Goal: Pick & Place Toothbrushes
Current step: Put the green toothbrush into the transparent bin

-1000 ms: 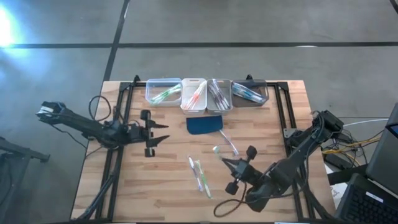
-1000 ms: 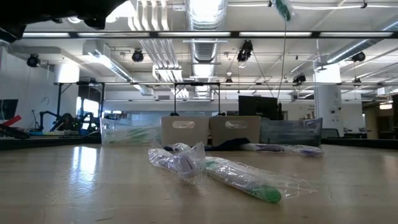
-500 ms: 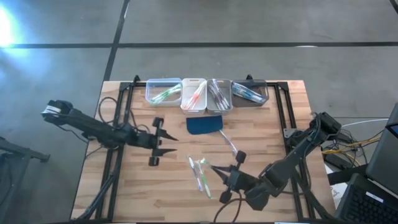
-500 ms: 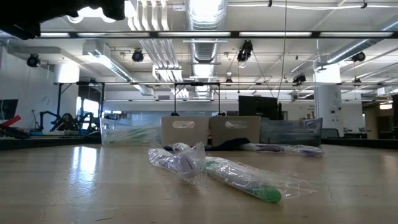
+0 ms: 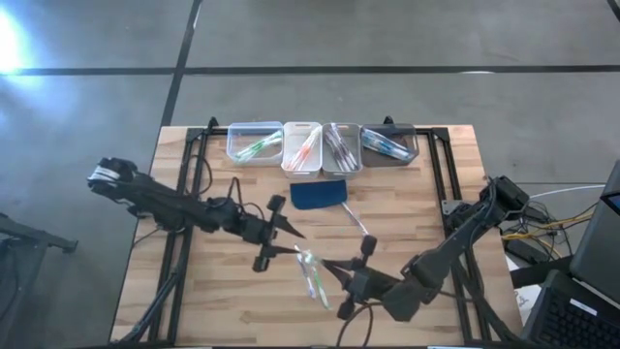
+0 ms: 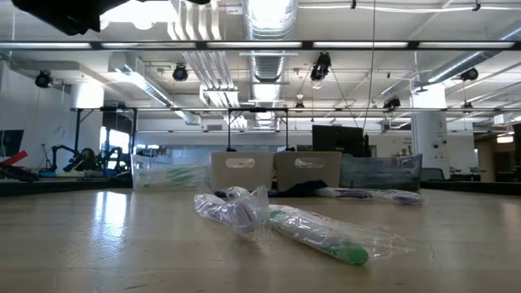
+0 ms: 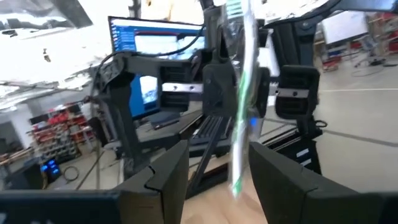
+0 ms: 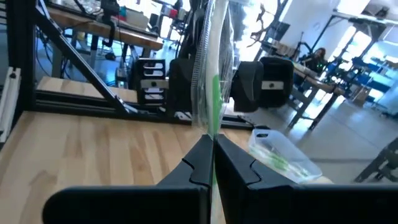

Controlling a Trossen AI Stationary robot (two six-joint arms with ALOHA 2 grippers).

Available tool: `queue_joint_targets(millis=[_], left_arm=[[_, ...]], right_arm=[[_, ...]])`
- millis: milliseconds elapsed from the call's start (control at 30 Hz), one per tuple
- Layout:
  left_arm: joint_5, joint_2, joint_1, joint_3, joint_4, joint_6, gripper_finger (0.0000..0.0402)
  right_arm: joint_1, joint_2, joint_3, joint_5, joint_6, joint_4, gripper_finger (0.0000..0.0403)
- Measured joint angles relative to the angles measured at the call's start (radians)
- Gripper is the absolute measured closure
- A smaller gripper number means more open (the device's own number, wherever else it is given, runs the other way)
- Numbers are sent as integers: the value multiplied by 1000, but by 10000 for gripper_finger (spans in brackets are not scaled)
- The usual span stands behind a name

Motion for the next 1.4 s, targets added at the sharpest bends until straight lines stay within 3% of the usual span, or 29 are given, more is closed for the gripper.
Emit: queue_joint_targets(millis=[400, 1200, 1400], left_arm=[[71, 97, -1, 124, 2, -3, 229], [117, 99, 0, 152, 0, -14, 230], [115, 99, 0, 152, -4, -14, 262]], right_arm=[[-16, 0, 0, -20, -86, 49, 395], [-97, 0, 0, -84, -101, 45, 395], [-105, 0, 0, -99, -101, 48, 395]])
